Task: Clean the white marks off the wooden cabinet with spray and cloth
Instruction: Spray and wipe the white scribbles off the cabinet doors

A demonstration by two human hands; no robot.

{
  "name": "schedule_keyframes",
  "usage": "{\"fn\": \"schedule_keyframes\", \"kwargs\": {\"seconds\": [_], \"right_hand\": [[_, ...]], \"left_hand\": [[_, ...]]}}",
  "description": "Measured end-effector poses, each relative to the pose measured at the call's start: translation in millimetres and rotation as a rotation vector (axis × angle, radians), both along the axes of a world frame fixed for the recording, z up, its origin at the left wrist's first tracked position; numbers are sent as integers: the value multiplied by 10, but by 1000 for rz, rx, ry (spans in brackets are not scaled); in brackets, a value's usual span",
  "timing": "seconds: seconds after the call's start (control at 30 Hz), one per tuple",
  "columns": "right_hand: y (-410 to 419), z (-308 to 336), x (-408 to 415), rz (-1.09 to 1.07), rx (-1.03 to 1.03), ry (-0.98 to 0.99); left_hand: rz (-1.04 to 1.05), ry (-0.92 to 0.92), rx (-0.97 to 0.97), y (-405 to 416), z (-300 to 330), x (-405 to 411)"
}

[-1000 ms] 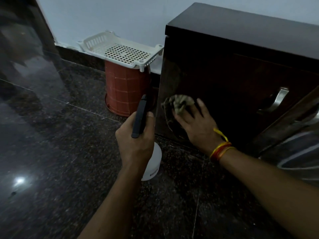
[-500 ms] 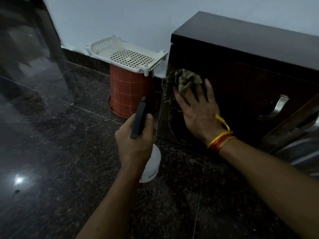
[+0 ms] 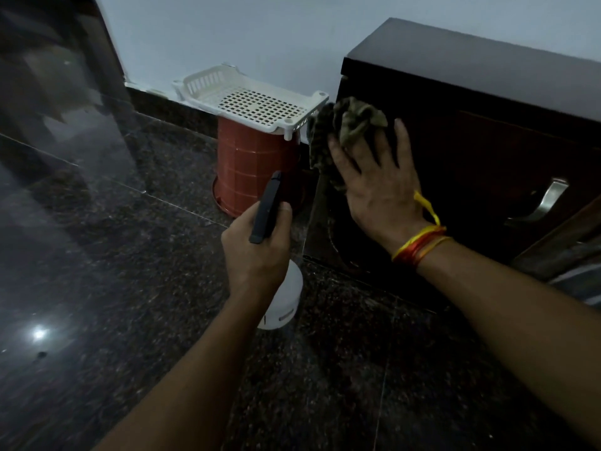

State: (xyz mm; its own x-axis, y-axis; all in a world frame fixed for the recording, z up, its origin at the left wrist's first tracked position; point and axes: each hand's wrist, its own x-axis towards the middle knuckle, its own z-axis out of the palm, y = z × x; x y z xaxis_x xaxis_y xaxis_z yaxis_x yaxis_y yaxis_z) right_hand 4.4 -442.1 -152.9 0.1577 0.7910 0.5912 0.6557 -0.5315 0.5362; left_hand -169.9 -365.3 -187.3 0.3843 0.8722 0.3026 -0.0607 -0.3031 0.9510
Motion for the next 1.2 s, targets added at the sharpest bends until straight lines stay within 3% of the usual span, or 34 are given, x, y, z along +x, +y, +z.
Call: {"fn": "schedule_keyframes", "kwargs": {"seconds": [0.13,0.4,0.67,0.97,1.2], "right_hand": [[4,-227,-47,-22,13,22],[-211,-960,-116,-2,-393,97],[-95,-766,-56,-19,-177,78],[-189,-1330,-117,-70,-756,173],[-72,-1165,-88,-99,-472,149]], "left_hand": [[-16,5,18,6,-25,55],[-42,34,21,-48,-92,-42],[-46,53,29,23,-164,-39],[-45,77,59,88,-208,-75],[-49,98,67,81,-211,-16]]}}
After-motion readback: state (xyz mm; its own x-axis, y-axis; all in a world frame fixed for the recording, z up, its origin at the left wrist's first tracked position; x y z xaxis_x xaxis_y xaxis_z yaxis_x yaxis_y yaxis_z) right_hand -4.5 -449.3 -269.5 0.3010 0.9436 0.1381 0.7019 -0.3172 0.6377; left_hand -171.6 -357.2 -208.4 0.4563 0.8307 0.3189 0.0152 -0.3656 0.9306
